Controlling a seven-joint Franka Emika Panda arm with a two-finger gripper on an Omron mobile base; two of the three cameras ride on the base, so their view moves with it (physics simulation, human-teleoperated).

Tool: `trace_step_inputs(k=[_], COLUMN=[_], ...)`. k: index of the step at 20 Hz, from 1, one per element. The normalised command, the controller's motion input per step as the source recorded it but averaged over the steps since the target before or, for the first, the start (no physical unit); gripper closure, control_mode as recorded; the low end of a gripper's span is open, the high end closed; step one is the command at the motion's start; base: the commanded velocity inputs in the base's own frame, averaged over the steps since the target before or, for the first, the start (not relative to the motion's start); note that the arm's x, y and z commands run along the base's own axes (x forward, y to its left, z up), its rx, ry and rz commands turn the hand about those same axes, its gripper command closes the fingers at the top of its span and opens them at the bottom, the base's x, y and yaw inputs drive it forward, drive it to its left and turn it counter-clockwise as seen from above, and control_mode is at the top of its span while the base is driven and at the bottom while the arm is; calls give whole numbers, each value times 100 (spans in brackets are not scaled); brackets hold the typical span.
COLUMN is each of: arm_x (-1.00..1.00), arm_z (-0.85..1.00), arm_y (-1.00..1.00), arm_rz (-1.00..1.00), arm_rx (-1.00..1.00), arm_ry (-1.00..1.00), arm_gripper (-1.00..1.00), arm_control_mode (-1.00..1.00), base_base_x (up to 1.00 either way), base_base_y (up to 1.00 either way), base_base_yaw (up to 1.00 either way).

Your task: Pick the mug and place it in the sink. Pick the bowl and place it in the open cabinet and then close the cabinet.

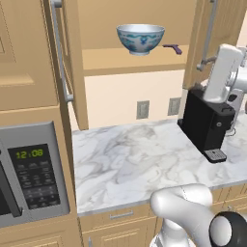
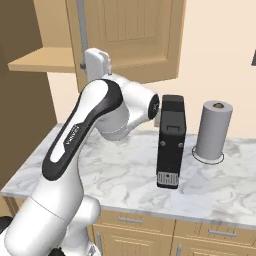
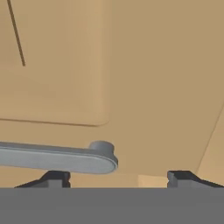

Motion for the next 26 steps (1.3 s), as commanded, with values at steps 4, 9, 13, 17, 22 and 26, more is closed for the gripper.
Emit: trace_step_inputs(k=[4, 9, 13, 17, 22, 26], arm_x=[96, 95, 89, 77, 76, 94], arm_z=[-2, -1, -7, -26, -59, -66], arm_y=[0, 0, -8, 0, 18, 29], arm_rz=[-21, -22, -20, -23, -26, -40], arm_rx=[0, 0, 0, -1, -17, -20], arm_ry=[-3, -2, -3, -23, -56, -54], arm_gripper=[-100, -100, -100, -100, -100, -100], arm_control_mode=[-100, -100, -100, -100, -100, -100], base_base_x=[0, 0, 0, 0, 0, 0], base_base_y=[0, 0, 0, 0, 0, 0], base_base_yaw=[0, 0, 0, 0, 0, 0])
